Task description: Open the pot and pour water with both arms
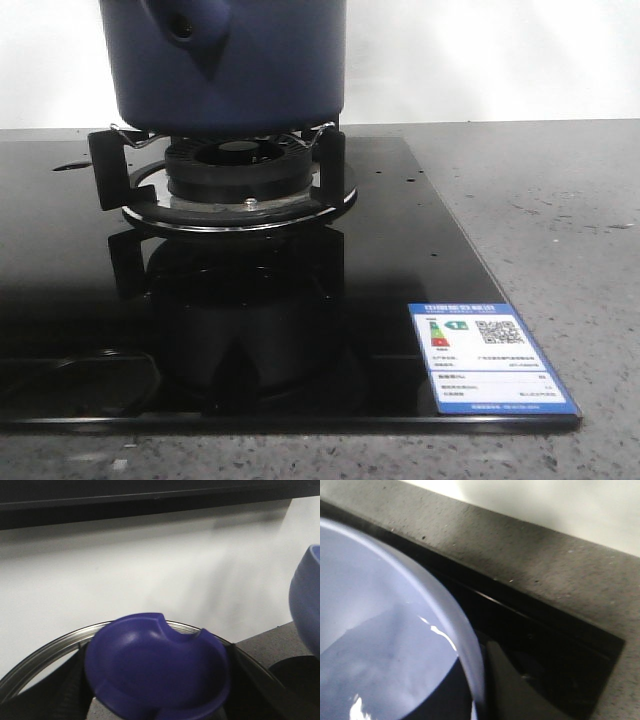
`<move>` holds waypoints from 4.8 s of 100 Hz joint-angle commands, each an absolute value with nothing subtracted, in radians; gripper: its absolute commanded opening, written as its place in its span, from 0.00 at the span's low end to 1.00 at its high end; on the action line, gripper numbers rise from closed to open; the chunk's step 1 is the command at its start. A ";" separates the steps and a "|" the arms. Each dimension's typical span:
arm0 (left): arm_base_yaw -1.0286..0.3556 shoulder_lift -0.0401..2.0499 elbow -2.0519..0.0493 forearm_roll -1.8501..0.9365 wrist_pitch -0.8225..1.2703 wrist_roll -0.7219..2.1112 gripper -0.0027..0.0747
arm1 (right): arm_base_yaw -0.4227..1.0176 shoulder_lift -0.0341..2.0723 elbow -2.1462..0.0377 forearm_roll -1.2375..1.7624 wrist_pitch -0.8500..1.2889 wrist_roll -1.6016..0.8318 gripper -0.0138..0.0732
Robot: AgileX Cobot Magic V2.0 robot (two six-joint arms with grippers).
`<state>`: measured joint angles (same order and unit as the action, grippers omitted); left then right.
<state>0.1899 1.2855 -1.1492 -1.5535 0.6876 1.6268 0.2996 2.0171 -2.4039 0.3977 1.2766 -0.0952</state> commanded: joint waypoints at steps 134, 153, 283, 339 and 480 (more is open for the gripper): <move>0.191 1.260 -1.188 -1.629 0.688 1.618 0.53 | 0.450 1.662 -1.826 0.365 0.402 -0.351 0.11; 0.191 1.260 -1.188 -1.629 0.694 1.618 0.53 | 0.478 1.586 -1.617 0.367 0.148 -0.383 0.11; 0.191 1.260 -1.188 -1.629 0.694 1.618 0.53 | 0.591 1.547 -1.287 0.262 -0.835 -0.383 0.11; 0.191 1.260 -1.188 -1.629 0.694 1.618 0.53 | 0.591 1.547 -1.295 0.257 -0.882 -0.383 0.11; -0.031 1.258 -1.188 -1.632 0.717 1.622 0.53 | -0.127 1.551 -1.682 0.317 1.190 -0.258 0.11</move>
<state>-0.0118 1.2872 -1.1492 -1.5535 0.7015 1.6268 -0.0745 1.5397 -1.6528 0.2991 1.0945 -0.2688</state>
